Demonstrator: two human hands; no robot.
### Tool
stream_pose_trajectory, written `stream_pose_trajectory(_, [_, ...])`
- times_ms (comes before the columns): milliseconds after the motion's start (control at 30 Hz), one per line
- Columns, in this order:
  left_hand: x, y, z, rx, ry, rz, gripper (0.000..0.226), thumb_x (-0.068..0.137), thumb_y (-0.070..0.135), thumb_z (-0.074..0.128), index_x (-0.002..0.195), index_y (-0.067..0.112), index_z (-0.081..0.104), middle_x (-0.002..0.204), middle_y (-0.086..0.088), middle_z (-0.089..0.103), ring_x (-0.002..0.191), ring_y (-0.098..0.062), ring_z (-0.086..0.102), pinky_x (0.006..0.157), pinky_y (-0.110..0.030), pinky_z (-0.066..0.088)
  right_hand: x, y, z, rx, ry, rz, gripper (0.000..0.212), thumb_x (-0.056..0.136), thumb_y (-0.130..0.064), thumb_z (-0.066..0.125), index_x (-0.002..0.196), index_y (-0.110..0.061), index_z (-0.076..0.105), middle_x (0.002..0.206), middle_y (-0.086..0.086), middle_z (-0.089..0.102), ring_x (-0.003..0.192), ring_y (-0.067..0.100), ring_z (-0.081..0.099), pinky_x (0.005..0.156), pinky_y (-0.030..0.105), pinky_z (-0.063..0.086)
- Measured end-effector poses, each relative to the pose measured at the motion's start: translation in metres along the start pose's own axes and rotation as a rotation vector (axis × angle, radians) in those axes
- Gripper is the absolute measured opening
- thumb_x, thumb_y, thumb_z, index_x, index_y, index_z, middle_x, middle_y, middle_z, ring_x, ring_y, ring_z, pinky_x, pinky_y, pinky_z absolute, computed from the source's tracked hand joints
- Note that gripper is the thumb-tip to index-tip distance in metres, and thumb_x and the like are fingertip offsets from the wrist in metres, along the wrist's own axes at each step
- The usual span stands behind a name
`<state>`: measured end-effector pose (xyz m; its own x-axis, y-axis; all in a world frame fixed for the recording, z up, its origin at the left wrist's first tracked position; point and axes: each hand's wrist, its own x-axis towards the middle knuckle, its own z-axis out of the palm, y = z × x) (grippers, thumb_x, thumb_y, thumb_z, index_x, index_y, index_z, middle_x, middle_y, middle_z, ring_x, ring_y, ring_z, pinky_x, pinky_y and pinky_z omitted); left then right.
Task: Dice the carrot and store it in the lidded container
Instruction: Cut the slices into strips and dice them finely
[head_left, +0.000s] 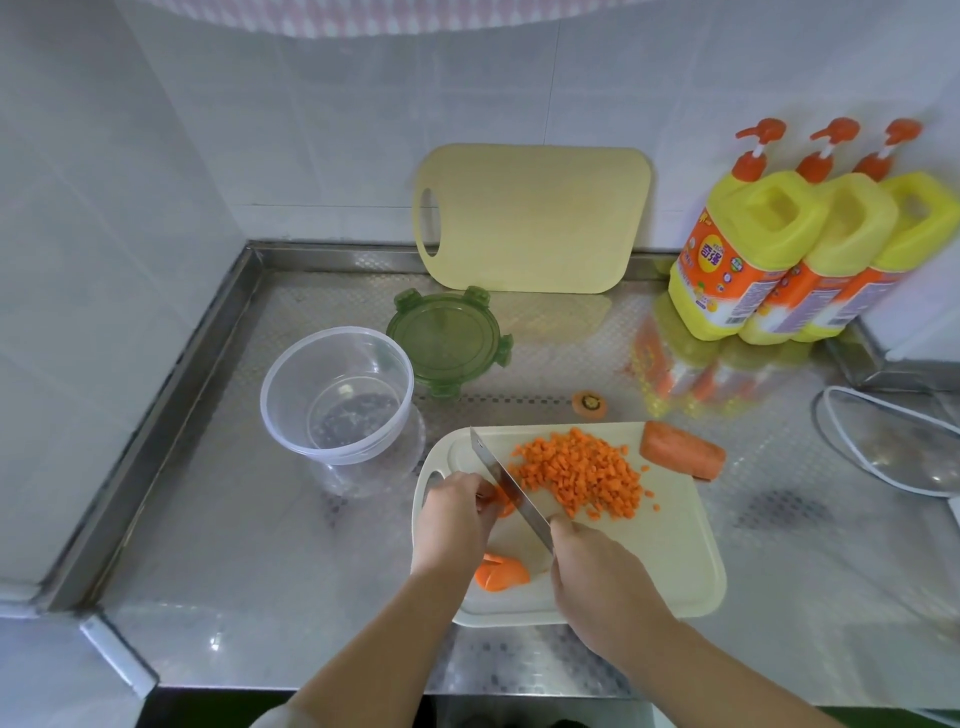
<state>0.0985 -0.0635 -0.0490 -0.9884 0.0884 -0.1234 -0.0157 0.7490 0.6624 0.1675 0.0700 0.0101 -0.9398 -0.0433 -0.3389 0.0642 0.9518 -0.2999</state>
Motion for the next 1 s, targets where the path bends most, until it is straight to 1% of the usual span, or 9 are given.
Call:
stream_pose_trajectory(167, [0.003,0.000,0.003,0.045,-0.003,-0.026,0.012,0.089,0.020,0.063,0.096,0.014,0.071,0.095,0.001,0.067,0.079,-0.006,0.042,0.069,-0.016,0.039,0.005,-0.002,0.005,0.002,-0.011,0.013,0.025,0.097,-0.008,0.039,0.120,-0.016,0.046,0.091,-0.003,0.051,0.075,0.015,0.050,0.059,0.019,0.034])
stream_pose_trajectory(333, [0.004,0.002,0.001,0.025,-0.027,-0.037,0.014,0.090,0.017,0.059,0.092,0.015,0.073,0.091,0.003,0.069,0.074,-0.006,0.043,0.065,-0.014,0.036,0.010,-0.005,0.008,-0.046,-0.046,0.038,0.030,0.095,-0.004,0.039,0.122,-0.015,0.046,0.107,0.000,0.060,0.093,0.017,0.061,0.066,0.021,0.038])
stream_pose_trajectory(433, [0.006,0.002,-0.001,-0.004,-0.041,-0.047,0.013,0.089,0.016,0.060,0.093,0.015,0.072,0.091,0.004,0.065,0.079,-0.007,0.047,0.068,-0.016,0.038,0.014,0.000,0.010,-0.001,-0.063,0.059,0.022,0.096,-0.008,0.039,0.115,-0.015,0.048,0.090,-0.003,0.054,0.084,0.016,0.058,0.067,0.023,0.041])
stream_pose_trajectory(567, [0.001,0.004,-0.008,-0.093,-0.069,-0.019,0.010,0.085,0.010,0.065,0.086,0.017,0.071,0.079,0.015,0.054,0.082,-0.007,0.053,0.080,-0.020,0.046,0.016,0.011,0.007,0.086,-0.012,0.061,0.008,0.099,-0.021,0.037,0.093,-0.021,0.042,0.076,-0.008,0.046,0.078,0.014,0.055,0.072,0.025,0.043])
stream_pose_trajectory(633, [0.000,0.003,-0.012,-0.133,-0.077,-0.005,0.010,0.084,0.008,0.067,0.082,0.018,0.069,0.077,0.021,0.049,0.074,-0.002,0.053,0.078,-0.017,0.046,0.012,0.011,0.004,0.082,0.032,0.043,0.009,0.099,-0.022,0.037,0.099,-0.021,0.047,0.080,-0.006,0.052,0.080,0.015,0.057,0.071,0.026,0.044])
stream_pose_trajectory(700, [-0.002,0.002,-0.015,-0.127,-0.096,0.006,0.019,0.084,0.009,0.068,0.076,0.025,0.063,0.078,0.020,0.048,0.076,-0.004,0.055,0.072,-0.010,0.043,0.007,0.008,0.001,0.051,0.047,0.002,0.019,0.098,-0.020,0.037,0.114,-0.018,0.048,0.087,-0.002,0.056,0.081,0.018,0.058,0.067,0.027,0.044])
stream_pose_trajectory(800, [-0.001,-0.002,-0.014,-0.121,-0.088,0.016,0.021,0.084,0.012,0.069,0.075,0.028,0.059,0.080,0.017,0.048,0.083,-0.010,0.055,0.067,-0.004,0.039,0.004,0.002,0.001,0.013,0.034,-0.048,0.022,0.098,-0.015,0.037,0.118,-0.016,0.047,0.074,-0.012,0.038,0.074,0.016,0.050,0.052,0.021,0.031])
stream_pose_trajectory(867, [-0.001,-0.003,-0.013,-0.094,-0.068,0.026,0.009,0.084,0.013,0.069,0.083,0.021,0.065,0.079,0.016,0.047,0.081,-0.011,0.055,0.069,-0.007,0.041,0.003,0.000,0.002,0.011,0.040,-0.050,0.022,0.098,-0.013,0.036,0.118,-0.017,0.046,0.074,-0.013,0.036,0.075,0.015,0.049,0.051,0.021,0.029])
stream_pose_trajectory(1000, [0.000,-0.002,-0.010,-0.057,-0.024,0.038,0.006,0.086,0.015,0.067,0.090,0.014,0.072,0.075,0.015,0.047,0.083,-0.014,0.060,0.077,-0.021,0.048,0.003,-0.001,0.003,0.015,0.033,-0.011,0.029,0.097,-0.010,0.037,0.125,-0.016,0.044,0.103,-0.001,0.058,0.084,0.017,0.056,0.063,0.024,0.033])
